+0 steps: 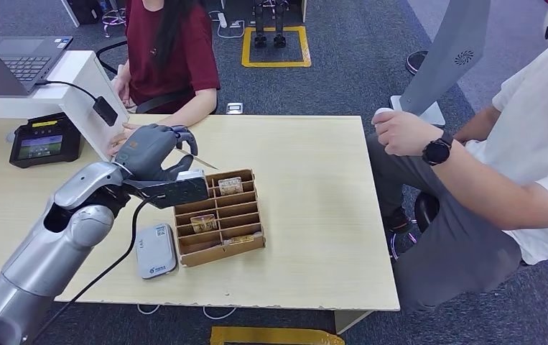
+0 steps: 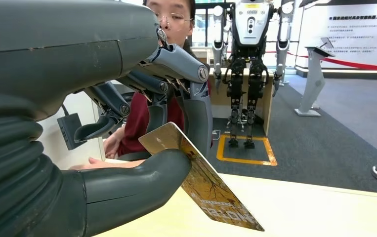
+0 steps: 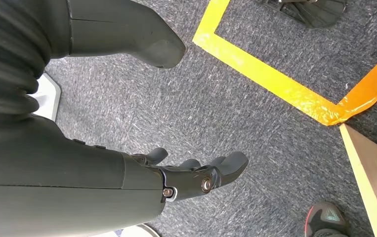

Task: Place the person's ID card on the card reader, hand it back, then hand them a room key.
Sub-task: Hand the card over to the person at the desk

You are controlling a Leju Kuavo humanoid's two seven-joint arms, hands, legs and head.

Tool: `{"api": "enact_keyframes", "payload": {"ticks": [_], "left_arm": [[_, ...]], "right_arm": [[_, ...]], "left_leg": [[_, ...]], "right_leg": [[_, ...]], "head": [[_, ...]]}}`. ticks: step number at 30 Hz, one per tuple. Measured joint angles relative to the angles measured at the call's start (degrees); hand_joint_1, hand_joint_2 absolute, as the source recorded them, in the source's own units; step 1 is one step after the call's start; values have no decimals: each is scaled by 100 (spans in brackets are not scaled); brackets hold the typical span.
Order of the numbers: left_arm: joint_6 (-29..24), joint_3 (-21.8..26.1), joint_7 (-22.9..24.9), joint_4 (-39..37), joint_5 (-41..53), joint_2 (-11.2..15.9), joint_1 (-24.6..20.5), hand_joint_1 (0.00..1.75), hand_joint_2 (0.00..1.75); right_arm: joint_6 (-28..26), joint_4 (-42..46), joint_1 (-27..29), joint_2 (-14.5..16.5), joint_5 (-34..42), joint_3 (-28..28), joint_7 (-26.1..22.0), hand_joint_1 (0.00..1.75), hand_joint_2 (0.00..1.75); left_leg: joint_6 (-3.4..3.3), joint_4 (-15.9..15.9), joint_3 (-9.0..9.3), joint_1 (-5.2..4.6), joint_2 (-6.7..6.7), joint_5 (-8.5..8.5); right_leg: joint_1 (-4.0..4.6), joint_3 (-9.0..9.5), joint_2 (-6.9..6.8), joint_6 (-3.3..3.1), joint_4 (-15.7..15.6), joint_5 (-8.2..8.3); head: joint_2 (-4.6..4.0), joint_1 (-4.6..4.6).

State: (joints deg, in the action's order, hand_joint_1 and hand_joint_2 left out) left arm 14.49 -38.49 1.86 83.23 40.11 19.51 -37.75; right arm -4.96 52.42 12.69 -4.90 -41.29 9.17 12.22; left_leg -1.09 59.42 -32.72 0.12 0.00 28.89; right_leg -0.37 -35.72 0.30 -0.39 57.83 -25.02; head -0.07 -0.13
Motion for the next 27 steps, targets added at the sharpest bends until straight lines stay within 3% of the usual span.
{"api": "enact_keyframes", "payload": {"ticks": [27], "left_arm": [[-106, 1, 149, 65, 177, 26, -44, 175, 175]], "right_arm": [[36, 29, 29, 0, -48, -40, -6, 0, 175]], "left_leg": [[0, 0, -1, 0, 0, 0]], "right_leg": [[0, -1, 0, 0, 0, 0]], "head": [[0, -1]]}}
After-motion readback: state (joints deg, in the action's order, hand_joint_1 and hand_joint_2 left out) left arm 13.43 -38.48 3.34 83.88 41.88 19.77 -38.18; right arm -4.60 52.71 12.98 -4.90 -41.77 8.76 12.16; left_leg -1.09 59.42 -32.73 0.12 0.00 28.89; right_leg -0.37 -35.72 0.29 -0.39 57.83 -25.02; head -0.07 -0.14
